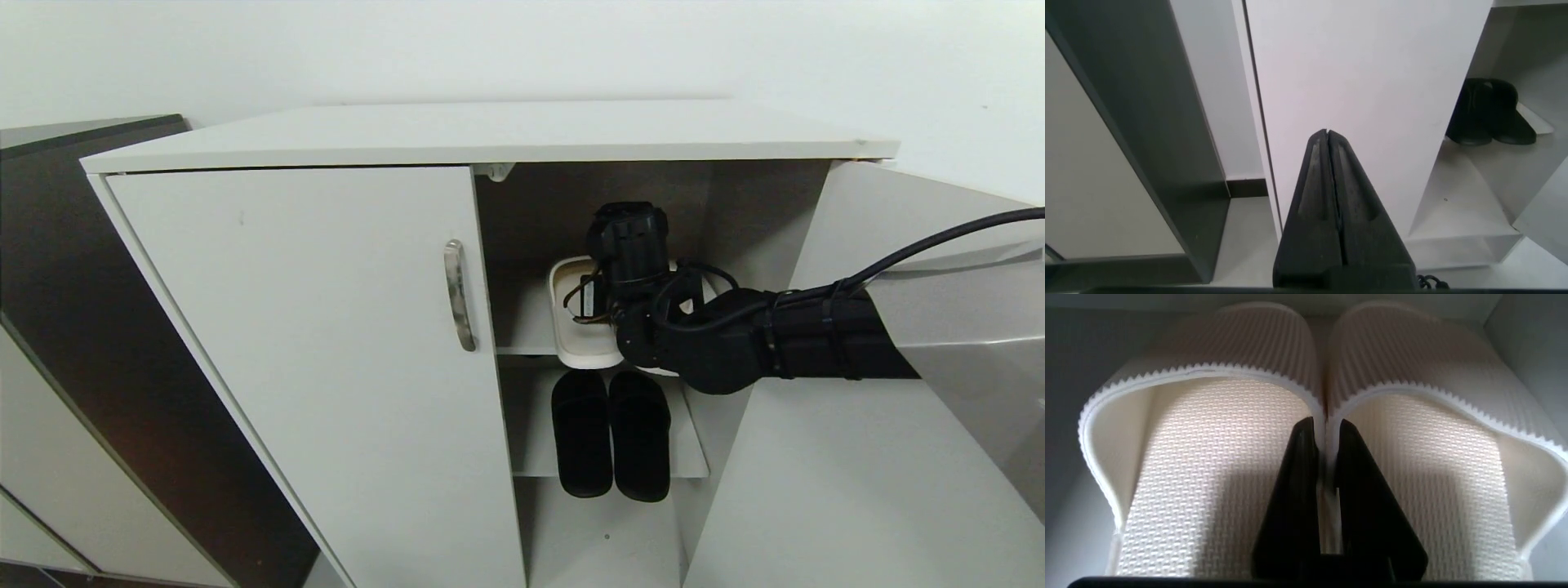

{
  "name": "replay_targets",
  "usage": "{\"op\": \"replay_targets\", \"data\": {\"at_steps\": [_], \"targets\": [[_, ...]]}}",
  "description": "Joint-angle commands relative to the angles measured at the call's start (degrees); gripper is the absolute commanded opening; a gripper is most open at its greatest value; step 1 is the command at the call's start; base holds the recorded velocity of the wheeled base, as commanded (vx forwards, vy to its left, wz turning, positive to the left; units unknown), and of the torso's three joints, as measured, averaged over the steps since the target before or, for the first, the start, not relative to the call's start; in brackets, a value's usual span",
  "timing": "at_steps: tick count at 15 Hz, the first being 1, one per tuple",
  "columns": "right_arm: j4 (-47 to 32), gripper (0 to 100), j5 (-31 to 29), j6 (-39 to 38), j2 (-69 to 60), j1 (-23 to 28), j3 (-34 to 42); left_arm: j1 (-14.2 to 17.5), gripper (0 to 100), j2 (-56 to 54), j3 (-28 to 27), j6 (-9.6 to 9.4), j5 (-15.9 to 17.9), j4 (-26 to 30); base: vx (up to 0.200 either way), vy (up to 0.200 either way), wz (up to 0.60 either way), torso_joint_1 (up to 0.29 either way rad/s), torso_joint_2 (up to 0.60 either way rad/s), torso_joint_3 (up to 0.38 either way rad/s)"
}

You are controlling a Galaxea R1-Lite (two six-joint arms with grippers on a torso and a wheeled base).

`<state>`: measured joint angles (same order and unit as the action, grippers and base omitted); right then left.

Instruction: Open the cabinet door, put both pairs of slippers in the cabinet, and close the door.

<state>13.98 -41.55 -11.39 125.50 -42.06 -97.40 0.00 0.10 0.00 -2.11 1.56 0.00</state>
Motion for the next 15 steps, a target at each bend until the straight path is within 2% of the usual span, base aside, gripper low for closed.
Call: {"op": "replay_targets", "data": {"at_steps": [1, 3, 4, 6, 10, 15], "targets": [[-0.01, 0, 0.06, 0.05, 0.27, -0.04, -0.16, 0.00, 0, -0.01, 0.00, 0.00, -0.07, 0.00, 0.000, 0.000, 0.00, 0.000, 0.00, 0.000], [0.08, 0, 0.06, -0.04, 0.27, 0.05, 0.02, 0.00, 0, -0.01, 0.00, 0.00, 0.02, 0.00, 0.000, 0.000, 0.00, 0.000, 0.00, 0.000], [-0.01, 100, 0.06, -0.04, 0.27, 0.05, 0.11, 0.00, 0, -0.01, 0.00, 0.00, -0.07, 0.00, 0.000, 0.000, 0.00, 0.000, 0.00, 0.000], [-0.01, 100, 0.06, -0.13, -0.26, -0.04, 0.64, 0.00, 0, -0.01, 0.00, 0.00, 0.02, 0.00, 0.000, 0.000, 0.00, 0.000, 0.00, 0.000], [0.43, 100, -0.55, -0.30, -5.71, -1.89, 7.67, 0.00, 0, -0.01, 0.00, 0.00, 0.02, 0.00, 0.000, 0.000, 0.00, 0.000, 0.00, 0.000], [8.52, 100, -0.82, -0.30, -18.98, -8.39, 26.30, 0.00, 0, -0.01, 0.00, 0.00, 0.02, 0.00, 0.000, 0.000, 0.00, 0.000, 0.00, 0.000]]}}
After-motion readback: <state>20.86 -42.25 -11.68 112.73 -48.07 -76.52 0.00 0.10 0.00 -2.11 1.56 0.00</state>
